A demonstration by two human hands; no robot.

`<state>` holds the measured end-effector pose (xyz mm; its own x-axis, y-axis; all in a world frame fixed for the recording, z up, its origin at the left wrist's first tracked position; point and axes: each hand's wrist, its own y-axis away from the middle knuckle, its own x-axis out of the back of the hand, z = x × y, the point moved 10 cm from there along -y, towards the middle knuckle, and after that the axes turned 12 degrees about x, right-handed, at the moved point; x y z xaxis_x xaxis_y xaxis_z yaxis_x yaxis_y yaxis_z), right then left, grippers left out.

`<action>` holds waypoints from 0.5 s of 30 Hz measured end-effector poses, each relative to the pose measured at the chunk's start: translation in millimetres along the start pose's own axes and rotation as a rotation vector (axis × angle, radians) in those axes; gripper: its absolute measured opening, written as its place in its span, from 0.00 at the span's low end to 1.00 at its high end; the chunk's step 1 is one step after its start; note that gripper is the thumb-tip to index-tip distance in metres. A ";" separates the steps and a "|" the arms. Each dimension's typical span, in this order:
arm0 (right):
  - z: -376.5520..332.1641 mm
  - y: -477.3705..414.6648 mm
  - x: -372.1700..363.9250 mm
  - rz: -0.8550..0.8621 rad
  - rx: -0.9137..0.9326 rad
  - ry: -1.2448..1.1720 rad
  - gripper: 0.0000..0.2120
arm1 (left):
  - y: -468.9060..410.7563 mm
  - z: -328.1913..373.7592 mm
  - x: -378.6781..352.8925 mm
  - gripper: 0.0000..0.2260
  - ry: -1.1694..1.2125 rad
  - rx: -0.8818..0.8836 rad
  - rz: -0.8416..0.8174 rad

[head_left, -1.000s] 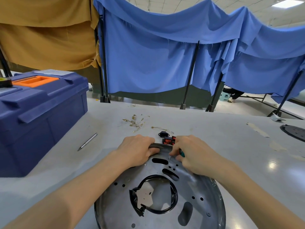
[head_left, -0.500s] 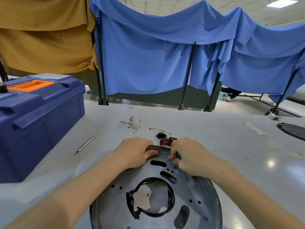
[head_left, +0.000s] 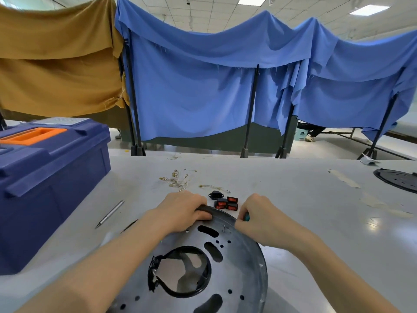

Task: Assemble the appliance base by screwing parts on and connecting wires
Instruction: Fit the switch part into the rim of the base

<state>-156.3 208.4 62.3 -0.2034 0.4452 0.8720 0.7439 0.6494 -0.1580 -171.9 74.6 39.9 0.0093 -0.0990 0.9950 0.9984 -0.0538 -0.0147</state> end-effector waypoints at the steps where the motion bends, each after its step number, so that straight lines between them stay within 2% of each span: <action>1: 1.5 1.4 -1.2 -0.022 -0.029 -0.024 0.12 | -1.8 4.9 -1.3 0.12 0.011 0.003 -0.004; 4: 3.7 9.6 -8.6 -0.140 -0.083 -0.121 0.11 | -5.5 17.0 -0.1 0.12 0.046 -0.003 -0.013; 7: 4.7 16.7 -16.8 -0.258 -0.104 -0.284 0.14 | -3.2 25.6 14.0 0.19 -0.085 -0.020 0.110; 9: 10.4 13.2 -8.5 -0.205 -0.109 -0.327 0.17 | 2.3 28.4 24.2 0.23 -0.124 -0.005 0.204; 12: 15.7 5.4 2.0 -0.079 -0.104 -0.357 0.14 | 16.9 34.1 38.7 0.15 -0.029 -0.011 0.338; 15: 6.1 1.9 -12.0 -0.071 -0.104 -0.350 0.09 | 28.3 34.1 32.8 0.08 0.059 0.011 0.289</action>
<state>-156.3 208.0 48.7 -0.4491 0.5965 0.6651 0.7768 0.6285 -0.0391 -141.4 103.7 75.5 0.2909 -0.1661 0.9422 0.9553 -0.0042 -0.2956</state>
